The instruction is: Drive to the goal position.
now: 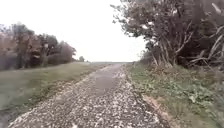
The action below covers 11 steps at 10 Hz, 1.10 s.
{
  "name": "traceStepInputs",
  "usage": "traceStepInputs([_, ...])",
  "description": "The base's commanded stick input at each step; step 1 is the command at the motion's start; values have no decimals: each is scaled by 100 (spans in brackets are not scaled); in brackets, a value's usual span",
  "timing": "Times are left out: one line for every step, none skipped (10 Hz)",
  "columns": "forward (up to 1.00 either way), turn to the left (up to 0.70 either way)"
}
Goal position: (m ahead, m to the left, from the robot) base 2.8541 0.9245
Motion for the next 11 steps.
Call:
traceStepInputs([70, 0])
traceStepInputs([70, 0])
traceStepInputs([70, 0])
traceStepInputs([70, 0])
traceStepInputs([70, 0])
traceStepInputs([70, 0])
traceStepInputs([70, 0])
traceStepInputs([70, 0])
traceStepInputs([70, 0])
traceStepInputs([70, 0])
traceStepInputs([70, 0])
